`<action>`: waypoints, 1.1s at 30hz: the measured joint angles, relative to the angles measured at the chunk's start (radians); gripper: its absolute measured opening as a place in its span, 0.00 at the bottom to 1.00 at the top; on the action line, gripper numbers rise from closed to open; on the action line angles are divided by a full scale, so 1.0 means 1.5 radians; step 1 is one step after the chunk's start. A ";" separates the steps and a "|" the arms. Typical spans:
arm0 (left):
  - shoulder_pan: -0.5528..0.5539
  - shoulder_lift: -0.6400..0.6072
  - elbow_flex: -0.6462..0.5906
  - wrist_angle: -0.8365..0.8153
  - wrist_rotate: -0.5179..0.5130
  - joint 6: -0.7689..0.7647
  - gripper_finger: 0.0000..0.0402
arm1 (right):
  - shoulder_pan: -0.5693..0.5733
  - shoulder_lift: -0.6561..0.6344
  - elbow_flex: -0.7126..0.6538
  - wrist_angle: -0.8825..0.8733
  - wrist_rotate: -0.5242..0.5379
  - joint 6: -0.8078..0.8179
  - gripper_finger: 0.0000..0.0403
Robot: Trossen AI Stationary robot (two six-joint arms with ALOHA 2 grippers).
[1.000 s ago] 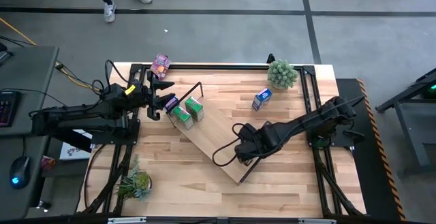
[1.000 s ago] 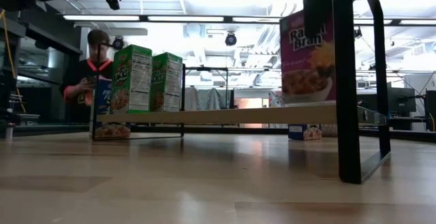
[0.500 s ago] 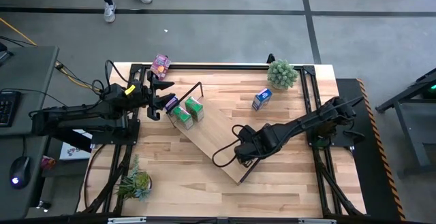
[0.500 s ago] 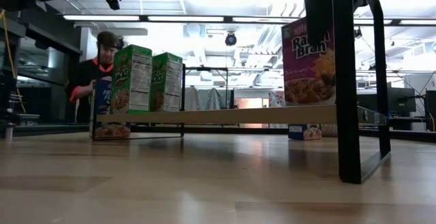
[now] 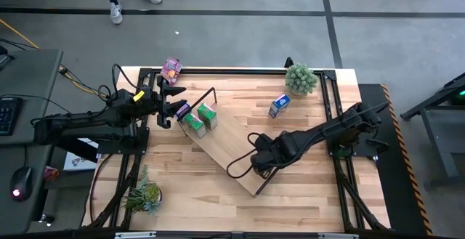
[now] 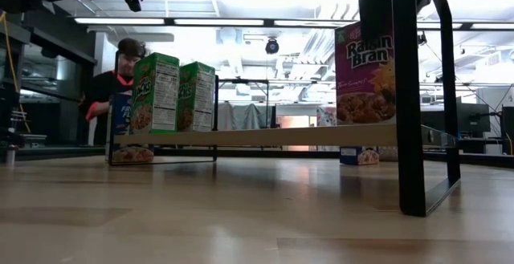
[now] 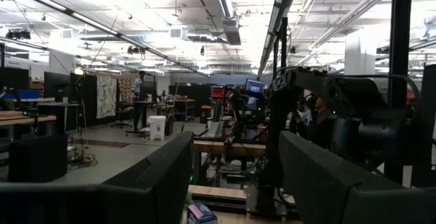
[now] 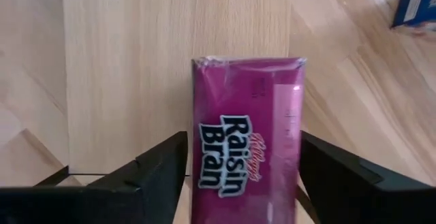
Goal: Stack cereal on shelf
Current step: Put the pink cereal box on the shelf
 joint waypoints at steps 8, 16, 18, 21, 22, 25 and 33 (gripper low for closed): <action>0.000 0.000 0.000 0.000 0.000 0.001 0.52 | -0.013 -0.058 0.000 0.008 0.021 -0.022 0.65; 0.000 0.000 0.000 0.000 0.000 0.002 0.52 | -0.025 -0.126 0.001 0.083 0.101 -0.100 0.65; 0.000 0.000 0.000 0.000 0.000 0.002 0.52 | -0.034 -0.137 0.001 0.099 0.103 -0.132 0.65; 0.000 0.000 0.000 0.000 0.000 0.002 0.52 | -0.053 -0.141 0.001 0.113 0.132 -0.182 0.65; 0.000 0.000 0.000 0.000 0.000 0.002 0.52 | -0.062 -0.140 0.001 0.113 0.140 -0.202 0.65; 0.000 0.000 0.000 0.000 0.000 0.001 0.52 | -0.096 -0.139 0.001 0.114 0.146 -0.248 0.65; 0.000 0.000 0.000 -0.020 -0.013 0.001 0.52 | -0.220 -0.138 0.001 0.114 0.179 -0.355 0.65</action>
